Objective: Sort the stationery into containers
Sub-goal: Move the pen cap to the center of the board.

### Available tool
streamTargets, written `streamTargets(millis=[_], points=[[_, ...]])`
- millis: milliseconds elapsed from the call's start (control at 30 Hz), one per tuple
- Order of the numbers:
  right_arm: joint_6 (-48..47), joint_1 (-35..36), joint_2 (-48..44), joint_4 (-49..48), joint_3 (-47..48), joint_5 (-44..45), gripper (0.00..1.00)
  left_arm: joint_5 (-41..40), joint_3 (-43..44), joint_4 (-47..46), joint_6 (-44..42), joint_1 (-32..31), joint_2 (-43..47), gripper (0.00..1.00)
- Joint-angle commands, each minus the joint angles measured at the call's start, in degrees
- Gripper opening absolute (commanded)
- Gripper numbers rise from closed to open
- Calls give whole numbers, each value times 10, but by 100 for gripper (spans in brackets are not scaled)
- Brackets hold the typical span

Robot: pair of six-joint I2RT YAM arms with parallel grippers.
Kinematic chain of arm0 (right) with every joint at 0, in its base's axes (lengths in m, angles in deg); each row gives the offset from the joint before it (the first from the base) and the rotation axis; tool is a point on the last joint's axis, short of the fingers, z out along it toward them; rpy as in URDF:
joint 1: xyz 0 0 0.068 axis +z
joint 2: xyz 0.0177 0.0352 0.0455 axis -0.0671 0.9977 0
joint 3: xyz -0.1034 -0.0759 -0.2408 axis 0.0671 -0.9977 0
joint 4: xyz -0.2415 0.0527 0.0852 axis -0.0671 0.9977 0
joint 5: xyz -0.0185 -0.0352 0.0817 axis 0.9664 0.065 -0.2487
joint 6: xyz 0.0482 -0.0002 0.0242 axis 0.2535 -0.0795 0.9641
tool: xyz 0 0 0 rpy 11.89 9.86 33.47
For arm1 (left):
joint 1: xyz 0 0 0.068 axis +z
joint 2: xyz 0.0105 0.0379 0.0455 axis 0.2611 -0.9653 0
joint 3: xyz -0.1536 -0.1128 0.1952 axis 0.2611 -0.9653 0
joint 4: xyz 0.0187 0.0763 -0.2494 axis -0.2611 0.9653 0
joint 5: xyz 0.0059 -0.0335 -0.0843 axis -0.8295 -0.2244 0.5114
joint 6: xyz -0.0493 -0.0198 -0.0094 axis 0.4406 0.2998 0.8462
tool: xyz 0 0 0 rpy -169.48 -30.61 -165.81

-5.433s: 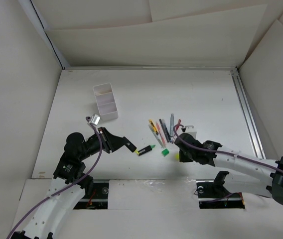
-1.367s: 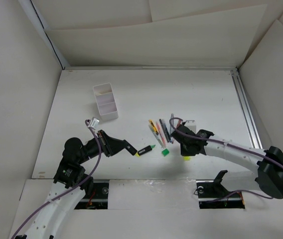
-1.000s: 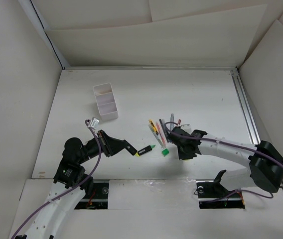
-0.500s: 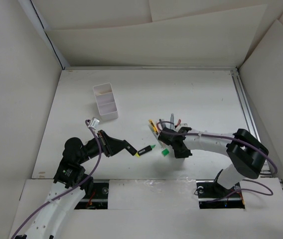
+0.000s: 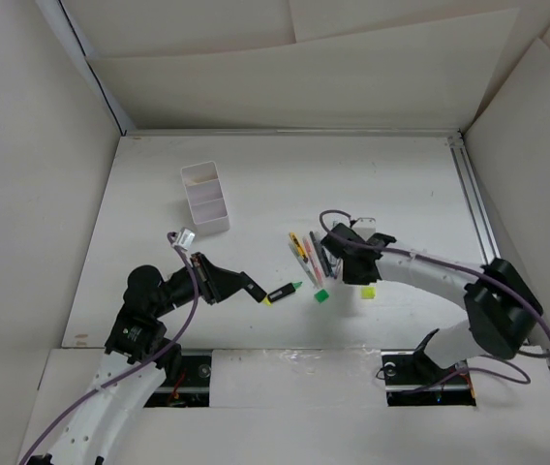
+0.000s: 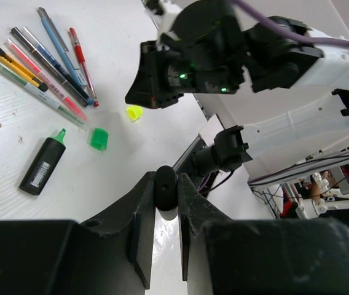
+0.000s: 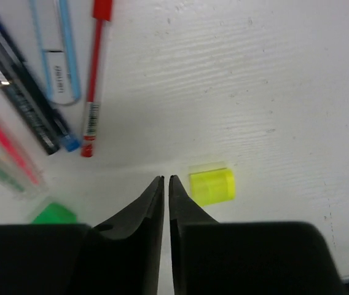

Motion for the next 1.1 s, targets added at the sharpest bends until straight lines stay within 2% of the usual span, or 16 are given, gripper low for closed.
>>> streamTargets(millis=[0,100,133,233,267,400,567,733,800,933,1067], points=[[-25,0,-71,-15,-4,-17,15,6,15,-20,-9,-1,-10,0],[-25,-17,-129,17,-19,12,39,6,15,-25,-9,-1,-10,0],[-25,-28,-145,24,-19,12,44,6,15,-25,-9,-1,-10,0],[-33,-72,-150,30,-41,12,50,6,15,-25,-9,-1,-10,0],[-40,-80,-139,30,-41,12,60,6,15,-25,-9,-1,-10,0],[-64,-93,-109,-6,-46,-32,77,11,15,-25,-4,-1,-10,0],[-96,-104,-96,-42,-67,-88,78,11,9,-25,-4,-1,-3,0],[-110,-104,-83,-42,-72,-102,69,11,9,-25,-4,-1,3,0],[-116,-104,-76,-42,-72,-116,69,11,9,-25,-4,-1,3,0],[-116,-104,-65,-48,-72,-116,59,11,-3,-32,2,-1,9,0],[-116,-104,-53,-55,-72,-127,55,11,-3,-32,2,-1,9,0]])
